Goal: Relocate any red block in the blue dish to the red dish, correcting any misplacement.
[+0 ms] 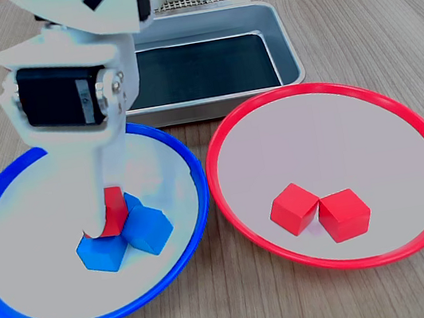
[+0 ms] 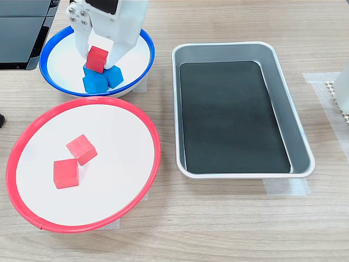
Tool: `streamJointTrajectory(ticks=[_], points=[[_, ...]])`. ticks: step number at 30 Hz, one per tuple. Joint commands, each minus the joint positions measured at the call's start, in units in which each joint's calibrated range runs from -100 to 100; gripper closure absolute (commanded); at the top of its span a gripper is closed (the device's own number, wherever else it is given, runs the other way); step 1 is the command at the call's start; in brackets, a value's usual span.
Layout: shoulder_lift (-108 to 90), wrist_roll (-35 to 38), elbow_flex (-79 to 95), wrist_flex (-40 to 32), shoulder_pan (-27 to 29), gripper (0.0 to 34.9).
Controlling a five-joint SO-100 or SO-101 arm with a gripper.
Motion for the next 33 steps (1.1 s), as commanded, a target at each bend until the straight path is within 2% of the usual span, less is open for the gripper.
streamJointTrajectory(ticks=[1,6,10,20,25,33], points=[[-6.68,0.39,-1.07,-0.84,-1.48,32.5],[-10.94,1.56,-0.25,-2.08,-6.56,32.5],[-12.82,3.08,0.93,-2.32,-11.92,34.6],[-15.63,5.62,9.4,0.07,-24.06,34.6],[-16.32,5.91,15.04,-1.08,-25.85,34.6],[-13.08,6.01,16.59,-4.39,-25.19,34.6]])
